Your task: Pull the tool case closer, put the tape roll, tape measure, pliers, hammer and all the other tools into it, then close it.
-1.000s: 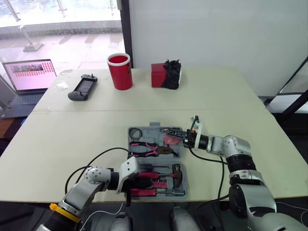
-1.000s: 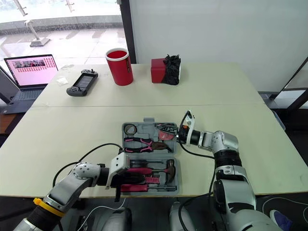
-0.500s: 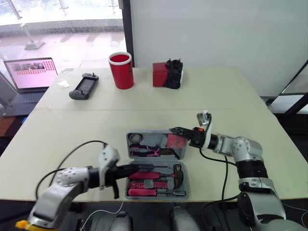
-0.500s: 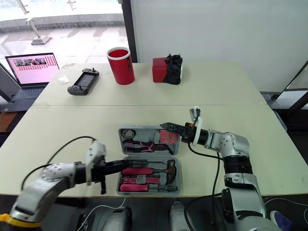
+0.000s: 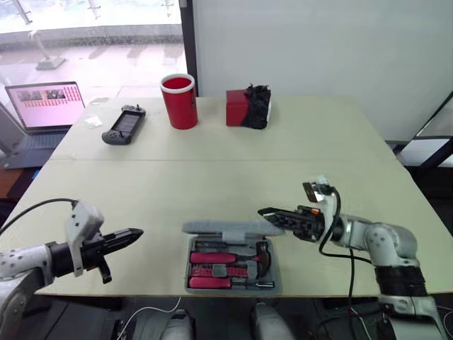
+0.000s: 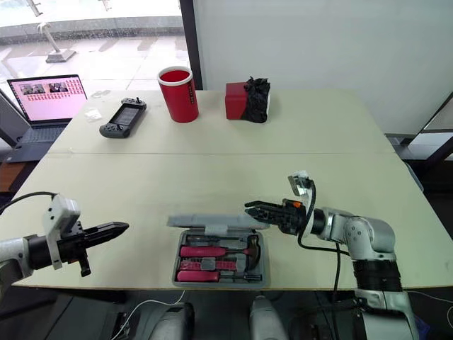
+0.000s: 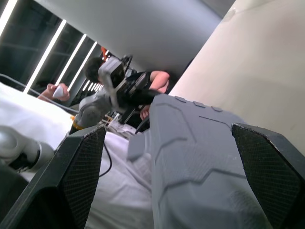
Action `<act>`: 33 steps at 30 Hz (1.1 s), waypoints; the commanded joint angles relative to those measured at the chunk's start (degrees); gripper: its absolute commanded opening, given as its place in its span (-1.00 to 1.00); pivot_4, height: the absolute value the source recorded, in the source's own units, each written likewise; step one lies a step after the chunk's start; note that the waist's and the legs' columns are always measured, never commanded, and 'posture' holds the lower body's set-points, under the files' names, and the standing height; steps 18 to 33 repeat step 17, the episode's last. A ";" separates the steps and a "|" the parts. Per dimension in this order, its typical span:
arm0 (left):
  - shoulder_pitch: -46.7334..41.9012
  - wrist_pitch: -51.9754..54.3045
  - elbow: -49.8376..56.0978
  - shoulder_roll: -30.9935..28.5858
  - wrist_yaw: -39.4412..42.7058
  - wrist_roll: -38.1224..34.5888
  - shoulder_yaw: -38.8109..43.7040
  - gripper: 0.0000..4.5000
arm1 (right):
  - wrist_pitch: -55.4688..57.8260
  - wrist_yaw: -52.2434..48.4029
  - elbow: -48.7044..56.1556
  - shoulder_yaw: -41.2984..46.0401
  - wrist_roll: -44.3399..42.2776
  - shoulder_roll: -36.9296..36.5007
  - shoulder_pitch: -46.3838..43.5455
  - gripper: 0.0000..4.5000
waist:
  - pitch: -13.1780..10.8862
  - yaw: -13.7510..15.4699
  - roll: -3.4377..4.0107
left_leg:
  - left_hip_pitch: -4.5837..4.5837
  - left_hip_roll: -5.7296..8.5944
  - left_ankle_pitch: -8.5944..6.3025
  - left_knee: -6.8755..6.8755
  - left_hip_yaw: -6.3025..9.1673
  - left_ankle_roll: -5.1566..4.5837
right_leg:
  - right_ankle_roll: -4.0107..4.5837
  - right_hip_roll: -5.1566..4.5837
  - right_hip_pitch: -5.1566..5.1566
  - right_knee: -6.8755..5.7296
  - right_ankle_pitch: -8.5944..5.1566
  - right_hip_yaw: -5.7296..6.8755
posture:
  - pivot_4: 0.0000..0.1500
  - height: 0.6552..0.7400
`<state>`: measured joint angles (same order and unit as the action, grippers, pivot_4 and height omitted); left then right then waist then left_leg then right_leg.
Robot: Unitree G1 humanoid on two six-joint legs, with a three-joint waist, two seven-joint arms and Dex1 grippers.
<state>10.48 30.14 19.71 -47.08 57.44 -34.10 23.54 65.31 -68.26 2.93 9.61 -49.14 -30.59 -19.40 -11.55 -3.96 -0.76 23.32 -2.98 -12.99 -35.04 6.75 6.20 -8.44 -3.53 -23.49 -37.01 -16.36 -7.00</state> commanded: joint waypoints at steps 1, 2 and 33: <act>-0.33 -0.88 -0.74 -2.24 0.52 1.23 1.07 -1.00 | -1.04 -0.35 6.80 2.90 -2.92 -4.00 3.19 0.97 | 0.00 -0.02 0.00 | 0.00 0.00 0.00 -0.01 0.00 0.00 | 0.01 0.00 0.00 0.01 0.00 0.00 | 1.00 1.00; -0.25 -1.31 -1.11 -2.62 0.68 1.67 1.04 -1.00 | -1.57 -0.56 8.12 3.50 -3.08 -5.45 4.63 0.97 | -0.01 0.00 -0.03 | 0.00 0.00 0.00 -0.01 0.00 0.00 | 0.01 -0.01 0.00 0.01 0.00 -0.01 | 1.00 1.00; -2.06 -9.26 -9.06 -5.64 3.44 7.89 0.64 -1.00 | -25.17 -1.62 8.64 10.04 7.67 -18.50 15.05 0.97 | -0.03 -0.01 -0.09 | 0.03 0.00 0.00 -0.02 -0.04 0.00 | 0.06 -0.03 -0.06 0.05 0.02 -0.01 | 1.00 1.00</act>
